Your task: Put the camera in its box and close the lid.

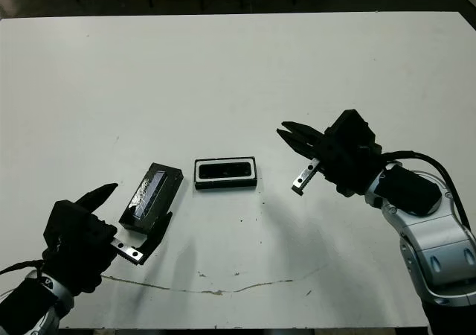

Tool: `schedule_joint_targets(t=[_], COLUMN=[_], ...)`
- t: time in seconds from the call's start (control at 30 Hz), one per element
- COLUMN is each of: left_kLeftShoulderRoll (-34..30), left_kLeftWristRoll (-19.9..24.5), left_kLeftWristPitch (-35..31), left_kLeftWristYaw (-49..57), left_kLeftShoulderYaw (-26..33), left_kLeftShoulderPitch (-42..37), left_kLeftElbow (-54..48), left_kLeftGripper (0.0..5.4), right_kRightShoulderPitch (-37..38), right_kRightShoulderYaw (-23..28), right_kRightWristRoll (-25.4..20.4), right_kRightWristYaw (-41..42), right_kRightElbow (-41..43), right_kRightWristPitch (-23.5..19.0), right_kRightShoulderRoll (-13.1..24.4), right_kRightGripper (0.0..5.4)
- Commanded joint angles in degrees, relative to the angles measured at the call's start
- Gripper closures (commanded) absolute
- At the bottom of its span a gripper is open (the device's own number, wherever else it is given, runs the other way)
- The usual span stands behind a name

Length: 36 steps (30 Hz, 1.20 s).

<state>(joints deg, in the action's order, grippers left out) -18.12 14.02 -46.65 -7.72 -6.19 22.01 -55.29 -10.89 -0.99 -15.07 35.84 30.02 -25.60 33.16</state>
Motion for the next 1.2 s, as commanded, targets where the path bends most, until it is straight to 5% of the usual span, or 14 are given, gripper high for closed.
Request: schedule_joint_targets(t=[0.03, 0.33, 0.63, 0.87, 1.2], left_kLeftShoulderRoll=[-1.87, 1.53, -0.30, 2.21, 6.50], left_kLeftWristRoll=[-1.35, -1.09, -8.44, -7.25, 0.34], left_kLeftWristPitch=[-1.36, -2.95, -0.29, -2.86, -8.93], left_kLeftWristYaw=[-0.17, 1.44, 3.64, 3.15, 0.44], left_kLeftShoulderYaw=[-0.74, -1.20, -5.03, -3.16, 1.99], left_kLeftShoulderPitch=[-0.62, -2.19, -2.61, -2.71, -5.02], left_kLeftElbow=[0.12, 3.00, 5.45, 6.65, 10.69], left_kLeftGripper=[0.01, 0.01, 0.01, 0.01, 0.01], right_kRightShoulderPitch=[1.18, 1.73, 2.01, 2.00, 2.10], right_kRightShoulderYaw=[-0.42, -0.20, -0.24, -0.23, 0.01], right_kRightWristRoll=[0.27, 0.27, 0.58, 0.18, 0.15], right_kRightWristYaw=[0.55, 0.53, 1.25, 1.55, 1.80], right_kRightElbow=[-0.53, -0.46, -1.63, -1.55, -1.18], right_kRightWristPitch=[0.21, 0.53, 3.21, 2.97, 2.36], right_kRightShoulderRoll=[0.55, 0.59, 0.67, 0.92, 1.02], right_kRightGripper=[5.40, 5.40, 5.40, 5.40, 5.40])
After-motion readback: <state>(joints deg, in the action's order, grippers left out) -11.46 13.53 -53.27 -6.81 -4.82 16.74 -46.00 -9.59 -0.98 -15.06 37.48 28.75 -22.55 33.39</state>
